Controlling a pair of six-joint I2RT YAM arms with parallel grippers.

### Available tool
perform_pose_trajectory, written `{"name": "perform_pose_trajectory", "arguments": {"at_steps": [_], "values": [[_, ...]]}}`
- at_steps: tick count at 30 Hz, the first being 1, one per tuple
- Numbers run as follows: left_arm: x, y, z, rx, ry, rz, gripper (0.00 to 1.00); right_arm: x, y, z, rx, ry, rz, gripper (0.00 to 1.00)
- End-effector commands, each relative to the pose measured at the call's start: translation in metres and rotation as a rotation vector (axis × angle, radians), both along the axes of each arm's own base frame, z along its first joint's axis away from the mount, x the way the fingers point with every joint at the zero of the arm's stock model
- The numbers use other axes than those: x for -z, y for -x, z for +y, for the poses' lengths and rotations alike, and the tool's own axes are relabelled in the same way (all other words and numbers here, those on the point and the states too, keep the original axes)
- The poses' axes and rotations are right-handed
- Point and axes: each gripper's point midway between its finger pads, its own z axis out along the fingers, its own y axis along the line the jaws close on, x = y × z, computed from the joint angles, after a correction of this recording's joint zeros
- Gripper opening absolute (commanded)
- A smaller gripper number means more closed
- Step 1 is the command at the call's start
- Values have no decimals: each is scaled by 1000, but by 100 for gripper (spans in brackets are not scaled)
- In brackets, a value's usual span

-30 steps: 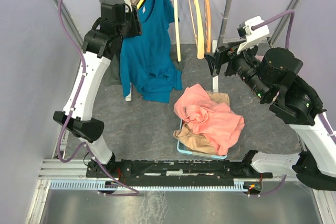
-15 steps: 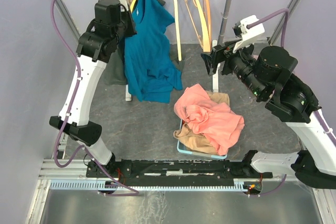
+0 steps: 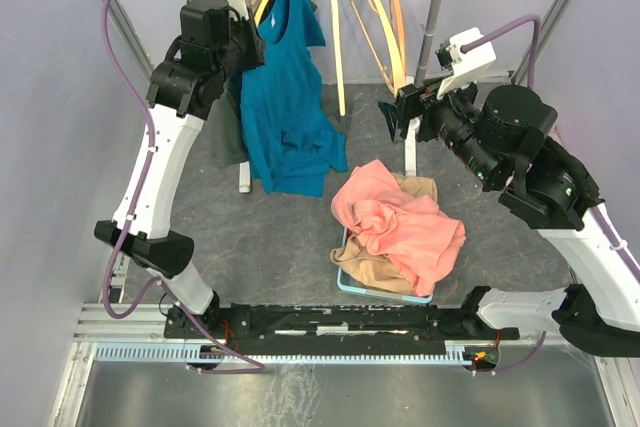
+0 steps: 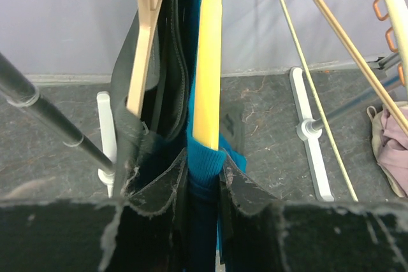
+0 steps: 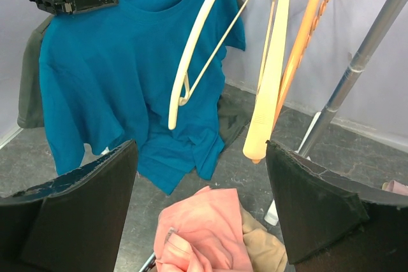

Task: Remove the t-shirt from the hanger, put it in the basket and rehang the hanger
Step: Pick up the hanger from the clothesline.

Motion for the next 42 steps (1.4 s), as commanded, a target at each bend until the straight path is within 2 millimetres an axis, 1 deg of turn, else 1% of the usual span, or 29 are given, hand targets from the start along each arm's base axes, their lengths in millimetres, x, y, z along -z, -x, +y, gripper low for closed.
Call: {"name": "perform_pose_trajectory", "arguments": {"at_steps": [1,5,10,14,19,23,26,32,33,42], "values": [[-67,11,-5,77,40,-222,3,-25,2,1,-15,-53,-53,88],[-81,23,-10,132,58,-273,3,-26,1,4,-18,-58,-52,87],[-100,45,-3,139,85,-353,3,-29,-5,13,-24,-60,-58,86],[-114,59,3,141,88,-404,3,-29,-10,25,-48,-53,-52,85],[-121,68,3,157,102,-421,3,-31,-14,37,-74,-63,-46,85],[-114,78,2,178,116,-398,3,-42,-19,43,-74,-82,-64,84],[-108,90,5,182,127,-386,3,-46,-27,52,-75,-83,-66,83],[-88,112,4,222,149,-337,3,-42,-42,74,-85,-81,-54,80],[-80,122,4,240,160,-312,3,-42,-48,83,-90,-96,-48,78],[-68,156,3,301,210,-271,3,-39,-62,107,-105,-142,-22,71]]}}
